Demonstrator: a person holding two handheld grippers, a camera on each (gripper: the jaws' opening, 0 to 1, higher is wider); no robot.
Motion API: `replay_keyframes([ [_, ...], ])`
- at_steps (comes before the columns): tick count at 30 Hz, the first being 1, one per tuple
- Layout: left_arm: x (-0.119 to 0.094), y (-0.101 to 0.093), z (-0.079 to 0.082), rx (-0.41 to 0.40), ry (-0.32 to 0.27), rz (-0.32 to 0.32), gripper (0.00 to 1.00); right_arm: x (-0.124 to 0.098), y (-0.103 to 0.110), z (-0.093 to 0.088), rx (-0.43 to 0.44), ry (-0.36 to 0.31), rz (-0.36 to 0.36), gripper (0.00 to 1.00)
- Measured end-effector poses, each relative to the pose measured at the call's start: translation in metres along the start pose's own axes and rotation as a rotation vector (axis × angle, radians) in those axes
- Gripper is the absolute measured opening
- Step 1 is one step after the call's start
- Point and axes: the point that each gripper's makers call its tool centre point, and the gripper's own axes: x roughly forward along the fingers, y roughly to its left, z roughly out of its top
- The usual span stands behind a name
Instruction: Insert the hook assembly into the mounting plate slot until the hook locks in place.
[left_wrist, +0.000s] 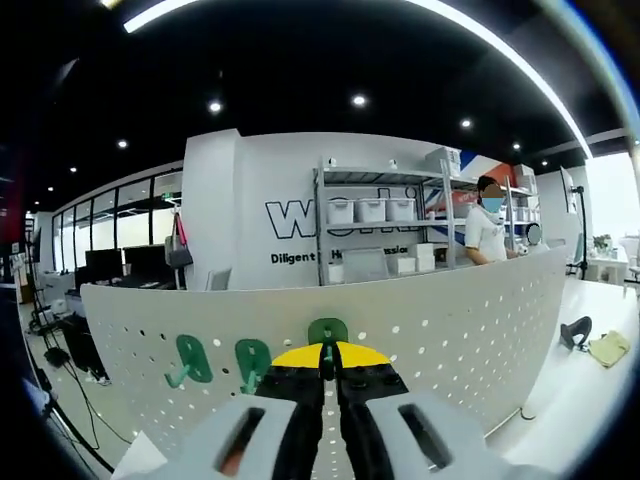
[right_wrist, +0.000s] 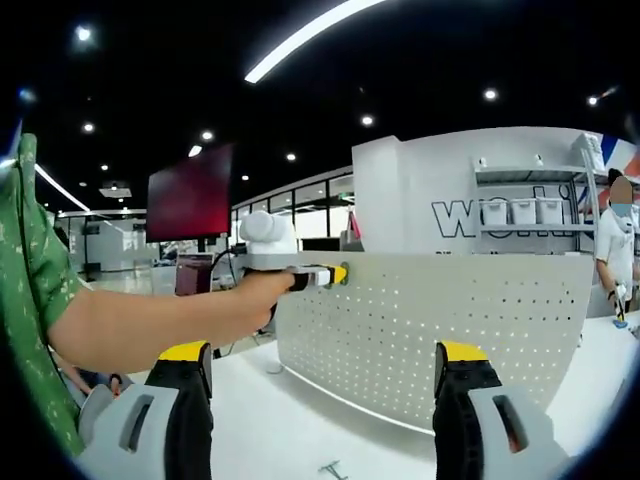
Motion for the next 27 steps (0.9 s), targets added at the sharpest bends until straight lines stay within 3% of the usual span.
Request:
replay_keyframes([
  [27, 0.0065, 0.0010, -0.0043, 0.017, 0.011, 0.011, 0.03, 0.0010, -0.0013, -0.0066, 0.004, 0.023, 0.014, 0.92],
])
